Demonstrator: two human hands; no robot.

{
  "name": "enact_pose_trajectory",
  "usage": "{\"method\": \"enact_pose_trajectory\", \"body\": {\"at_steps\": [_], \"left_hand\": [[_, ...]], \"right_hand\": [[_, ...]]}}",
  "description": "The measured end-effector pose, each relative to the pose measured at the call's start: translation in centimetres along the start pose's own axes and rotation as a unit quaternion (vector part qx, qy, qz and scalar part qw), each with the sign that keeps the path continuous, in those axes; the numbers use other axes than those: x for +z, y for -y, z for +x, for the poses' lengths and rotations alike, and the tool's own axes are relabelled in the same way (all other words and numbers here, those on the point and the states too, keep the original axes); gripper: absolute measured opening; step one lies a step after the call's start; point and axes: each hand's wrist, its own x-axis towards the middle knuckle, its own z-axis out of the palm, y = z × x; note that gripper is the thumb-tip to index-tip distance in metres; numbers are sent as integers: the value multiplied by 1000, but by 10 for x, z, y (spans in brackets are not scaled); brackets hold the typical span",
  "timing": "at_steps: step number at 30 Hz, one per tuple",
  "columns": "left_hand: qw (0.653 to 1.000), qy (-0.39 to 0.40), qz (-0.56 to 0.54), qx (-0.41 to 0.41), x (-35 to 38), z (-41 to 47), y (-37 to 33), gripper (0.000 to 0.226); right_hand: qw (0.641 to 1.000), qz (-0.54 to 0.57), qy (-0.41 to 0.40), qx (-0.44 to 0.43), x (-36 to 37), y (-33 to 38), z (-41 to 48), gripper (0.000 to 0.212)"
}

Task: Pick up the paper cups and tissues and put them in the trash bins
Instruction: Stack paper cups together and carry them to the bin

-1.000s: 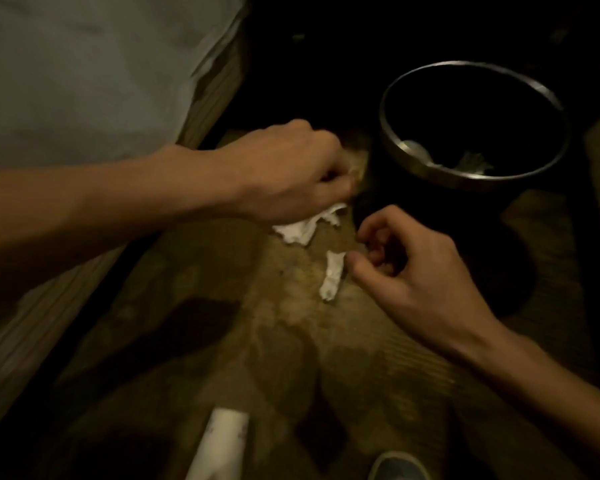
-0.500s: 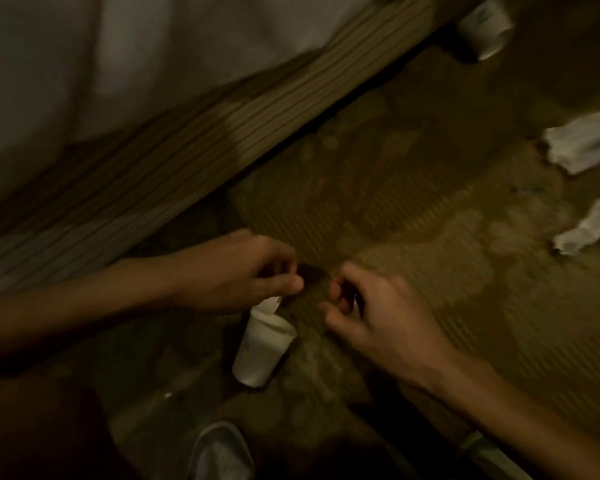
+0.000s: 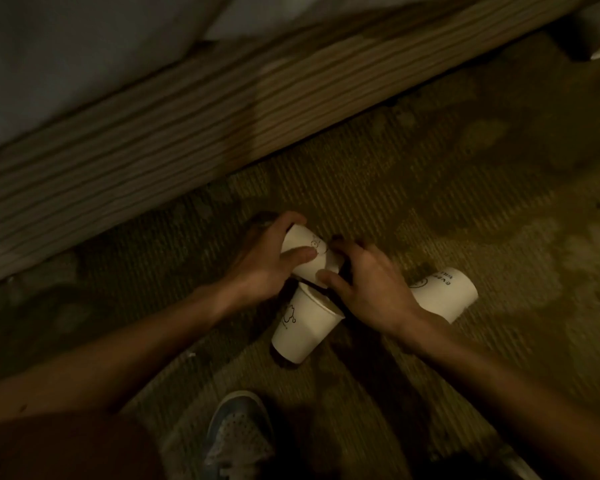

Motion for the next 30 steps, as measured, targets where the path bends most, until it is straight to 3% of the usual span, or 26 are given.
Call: {"method": "enact_pose_trajectory", "body": {"at_steps": [6, 11, 13, 16, 20, 26, 30], "left_hand": [[995, 16, -34, 96, 3, -5, -19, 36], [979, 44, -59, 191, -2, -18, -46, 36], [979, -2, -55, 196, -9, -22, -49, 37], [967, -145, -51, 203, -15, -33, -35, 34], [976, -193, -53, 83, 12, -63, 8, 19], [989, -28, 123, 72, 59, -81, 47, 78], [980, -21, 183, 72, 68, -64, 41, 94]], "right_hand": [[998, -57, -3, -1, -1, 4, 0, 62], [993, 119, 4, -22, -7, 16, 0, 60], [988, 156, 19, -4, -13, 15, 0, 61], [984, 170, 35, 32, -20, 9, 0, 61], [969, 237, 26, 64, -25, 1, -4, 47], [959, 270, 21, 81, -33, -5, -13, 41], [953, 288, 9, 91, -37, -4, -17, 33]]}}
